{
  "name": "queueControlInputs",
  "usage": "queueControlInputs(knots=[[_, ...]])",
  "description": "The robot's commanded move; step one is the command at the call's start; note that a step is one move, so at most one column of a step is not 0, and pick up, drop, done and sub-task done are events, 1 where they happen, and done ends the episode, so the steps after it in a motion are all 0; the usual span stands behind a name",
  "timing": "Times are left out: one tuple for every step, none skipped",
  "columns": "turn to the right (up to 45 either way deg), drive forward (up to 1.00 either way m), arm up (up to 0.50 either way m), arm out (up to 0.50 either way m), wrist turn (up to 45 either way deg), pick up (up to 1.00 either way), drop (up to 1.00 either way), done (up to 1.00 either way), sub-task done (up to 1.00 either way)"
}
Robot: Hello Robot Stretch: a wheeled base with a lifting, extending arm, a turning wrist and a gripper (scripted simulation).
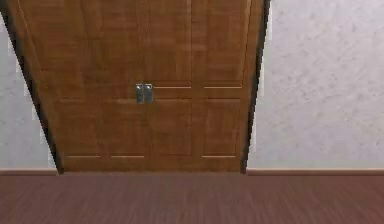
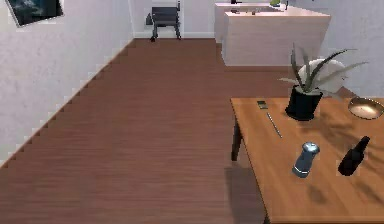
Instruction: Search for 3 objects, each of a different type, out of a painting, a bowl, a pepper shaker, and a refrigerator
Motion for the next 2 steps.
queueControlInputs(knots=[[30.0, 0.0, 0.0, 0.0, 0.0, 0.0, 0.0, 0.0, 0.0], [0.0, 0.1, 0.0, 0.0, 0.0, 0.0, 0.0, 0.0, 0.0]])
